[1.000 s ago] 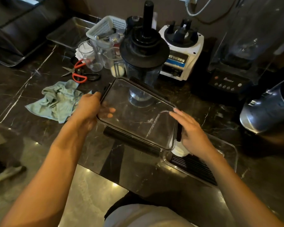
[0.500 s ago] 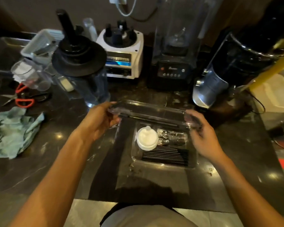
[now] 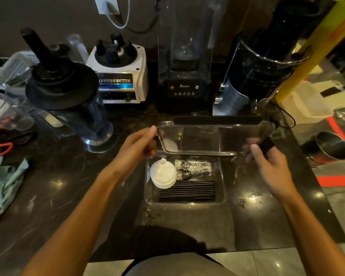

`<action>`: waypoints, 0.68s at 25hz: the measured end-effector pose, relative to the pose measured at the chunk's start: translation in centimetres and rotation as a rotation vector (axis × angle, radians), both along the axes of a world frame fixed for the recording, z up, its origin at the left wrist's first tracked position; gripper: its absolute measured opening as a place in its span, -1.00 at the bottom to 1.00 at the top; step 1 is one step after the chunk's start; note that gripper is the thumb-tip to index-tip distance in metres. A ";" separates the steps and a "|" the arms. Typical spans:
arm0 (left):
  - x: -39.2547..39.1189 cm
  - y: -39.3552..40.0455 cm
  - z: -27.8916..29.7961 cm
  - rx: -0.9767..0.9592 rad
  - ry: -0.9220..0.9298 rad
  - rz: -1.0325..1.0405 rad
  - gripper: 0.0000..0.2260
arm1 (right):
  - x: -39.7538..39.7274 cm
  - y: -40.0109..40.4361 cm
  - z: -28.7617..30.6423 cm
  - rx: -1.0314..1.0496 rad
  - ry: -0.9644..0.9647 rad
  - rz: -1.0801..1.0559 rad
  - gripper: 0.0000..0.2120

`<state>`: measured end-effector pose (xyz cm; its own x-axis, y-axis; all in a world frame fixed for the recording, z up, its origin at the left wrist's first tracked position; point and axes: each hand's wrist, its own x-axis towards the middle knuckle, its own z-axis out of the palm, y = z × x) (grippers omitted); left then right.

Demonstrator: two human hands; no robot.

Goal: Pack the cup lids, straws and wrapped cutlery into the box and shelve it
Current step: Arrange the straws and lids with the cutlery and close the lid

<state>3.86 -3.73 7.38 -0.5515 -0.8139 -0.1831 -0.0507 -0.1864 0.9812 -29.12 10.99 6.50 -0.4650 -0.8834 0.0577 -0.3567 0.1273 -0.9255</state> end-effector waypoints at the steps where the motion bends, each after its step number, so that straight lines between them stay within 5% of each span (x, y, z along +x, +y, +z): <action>1: 0.0 0.3 0.1 -0.057 -0.031 0.008 -0.66 | 0.0 0.0 -0.1 0.012 -0.006 0.005 -0.77; 5: 0.5 0.6 -0.7 -0.229 -0.154 0.136 -0.80 | 0.6 0.2 -0.5 0.080 -0.104 0.016 -0.72; 10: 1.2 1.9 -3.5 -0.077 -0.208 0.252 -0.77 | 1.9 0.4 -2.7 0.217 -0.259 -0.021 -0.65; 17: 1.4 4.3 -8.8 0.011 -0.473 0.372 -0.84 | 2.9 1.0 -6.9 0.453 -0.133 -0.042 -0.74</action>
<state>5.26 0.61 -1.39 -0.0869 -0.9331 -0.3489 -0.4105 -0.2856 0.8660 -26.21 11.99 -0.37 -0.4783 -0.7859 -0.3920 -0.2247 0.5410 -0.8104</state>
